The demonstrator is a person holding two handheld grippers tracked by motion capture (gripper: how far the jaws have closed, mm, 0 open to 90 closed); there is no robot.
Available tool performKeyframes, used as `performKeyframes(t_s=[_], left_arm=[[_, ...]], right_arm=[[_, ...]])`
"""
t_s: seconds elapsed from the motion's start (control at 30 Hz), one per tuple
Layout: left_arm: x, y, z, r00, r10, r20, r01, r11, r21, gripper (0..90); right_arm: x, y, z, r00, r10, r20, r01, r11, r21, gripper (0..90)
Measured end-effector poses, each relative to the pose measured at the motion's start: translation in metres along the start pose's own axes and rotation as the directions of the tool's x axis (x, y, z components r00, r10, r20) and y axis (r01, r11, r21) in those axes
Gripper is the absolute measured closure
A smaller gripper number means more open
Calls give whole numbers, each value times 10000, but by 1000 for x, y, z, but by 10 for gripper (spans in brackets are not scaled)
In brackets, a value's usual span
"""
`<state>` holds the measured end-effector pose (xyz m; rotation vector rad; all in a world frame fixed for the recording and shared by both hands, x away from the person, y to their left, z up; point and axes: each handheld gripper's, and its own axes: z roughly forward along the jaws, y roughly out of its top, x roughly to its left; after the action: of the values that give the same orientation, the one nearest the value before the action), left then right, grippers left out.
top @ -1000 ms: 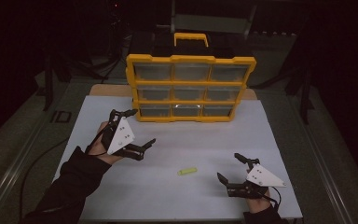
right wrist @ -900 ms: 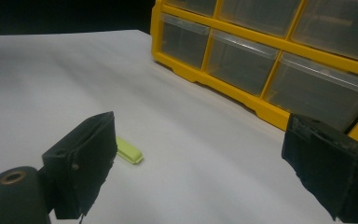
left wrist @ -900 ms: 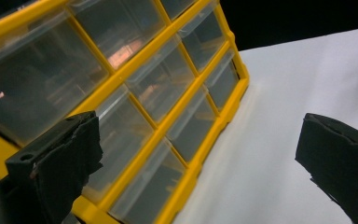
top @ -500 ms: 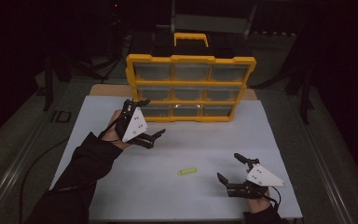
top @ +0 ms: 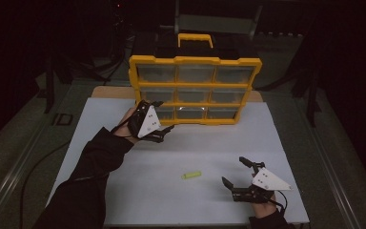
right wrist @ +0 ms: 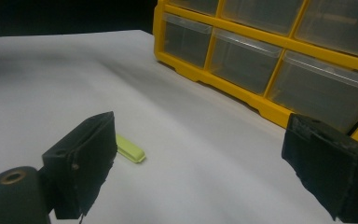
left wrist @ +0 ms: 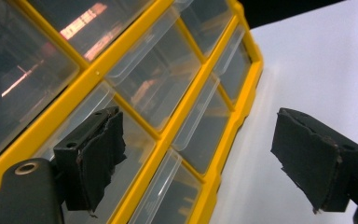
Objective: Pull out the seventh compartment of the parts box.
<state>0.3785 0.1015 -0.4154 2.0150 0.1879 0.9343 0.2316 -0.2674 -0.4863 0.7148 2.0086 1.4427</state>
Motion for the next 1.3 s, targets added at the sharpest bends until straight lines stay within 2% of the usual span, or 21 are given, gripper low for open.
performKeyframes(t_s=[0.07,0.2,0.43,0.53,0.67,0.83,0.9,1.03,1.13,1.2,1.27,1.3], left_arm=[[1,-3,5,10000,12,45,-12,9999,109,179],[3,-7,11,9999,88,118,-88,10000,-1,210],[3,-15,24,9965,820,181,-820,9966,-4,263],[0,-19,31,9903,1390,97,-1391,9901,160,283],[-1,-26,41,9843,1760,147,-1764,9836,383,309],[-1,-37,49,9692,2460,-90,-2453,9682,483,393],[0,-41,53,9603,2789,-54,-2780,9584,642,439],[1,-45,60,9568,2899,-215,-2865,9531,978,516],[2,-45,65,9542,2979,-293,-2925,9487,1199,523],[2,-47,68,9476,3181,-305,-3115,9408,1334,539],[2,-48,70,9377,3460,-329,-3378,9295,1480,572],[2,-48,71,9375,3463,-346,-3377,9291,1508,584]], right_arm=[[0,0,0,10000,38,-18,-38,10000,1,101],[0,0,0,10000,47,-34,-47,10000,-11,101],[0,-1,1,10000,2,7,-2,10000,54,102],[0,-1,1,10000,47,-50,-46,10000,87,101],[0,-2,2,10000,51,-68,-50,9999,136,101],[0,-2,2,9999,85,-100,-84,9999,127,101],[0,-2,2,9999,100,-114,-99,9999,115,101],[0,-2,2,9998,122,-130,-121,9998,127,101],[0,-3,2,9999,90,-104,-89,9998,153,101],[0,-3,2,9998,161,-122,-159,9998,155,101],[0,-3,1,9998,160,-137,-158,9998,147,101],[0,-3,1,9998,166,-143,-164,9998,143,101]])
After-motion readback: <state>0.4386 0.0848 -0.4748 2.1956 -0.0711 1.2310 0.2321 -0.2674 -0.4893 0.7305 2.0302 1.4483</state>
